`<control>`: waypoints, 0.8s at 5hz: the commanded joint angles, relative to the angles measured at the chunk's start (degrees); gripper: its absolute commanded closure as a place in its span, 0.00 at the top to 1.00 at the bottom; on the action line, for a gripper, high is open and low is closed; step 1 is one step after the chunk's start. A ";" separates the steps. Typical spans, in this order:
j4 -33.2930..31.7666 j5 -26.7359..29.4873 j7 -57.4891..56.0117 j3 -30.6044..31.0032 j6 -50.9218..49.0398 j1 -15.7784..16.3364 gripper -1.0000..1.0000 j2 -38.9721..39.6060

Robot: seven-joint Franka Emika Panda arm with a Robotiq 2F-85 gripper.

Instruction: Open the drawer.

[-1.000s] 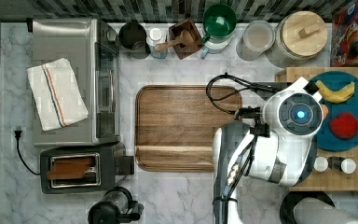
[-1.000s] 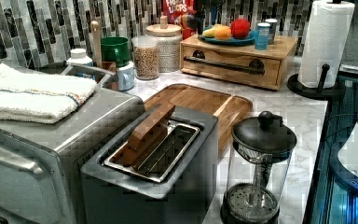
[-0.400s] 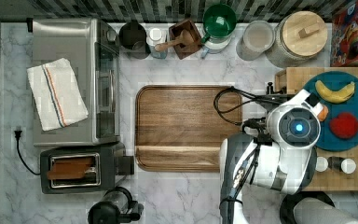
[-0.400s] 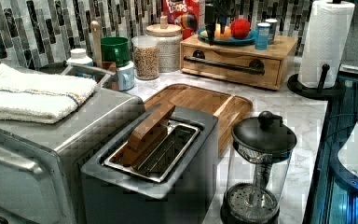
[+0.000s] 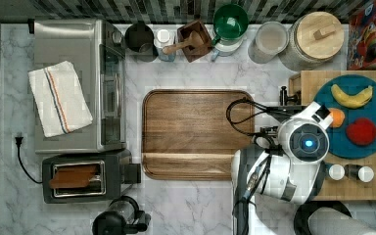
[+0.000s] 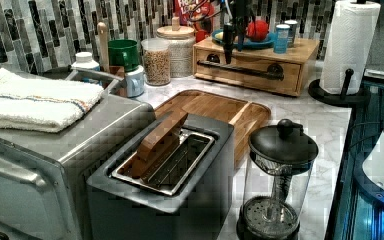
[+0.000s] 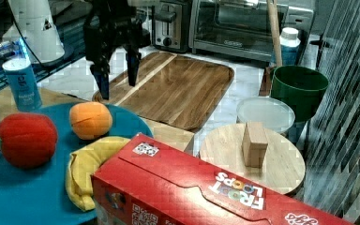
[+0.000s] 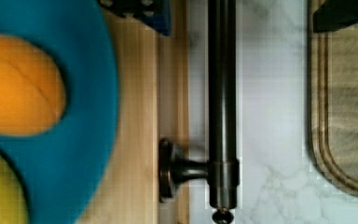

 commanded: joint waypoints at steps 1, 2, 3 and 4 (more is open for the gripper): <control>0.68 -1.56 2.63 0.96 1.52 1.99 1.00 5.28; 1.30 -0.57 1.78 1.40 2.10 1.83 1.00 6.21; 1.63 0.15 1.06 2.60 0.50 2.58 1.00 5.47; 2.61 1.10 3.41 3.63 -1.58 4.28 1.00 5.48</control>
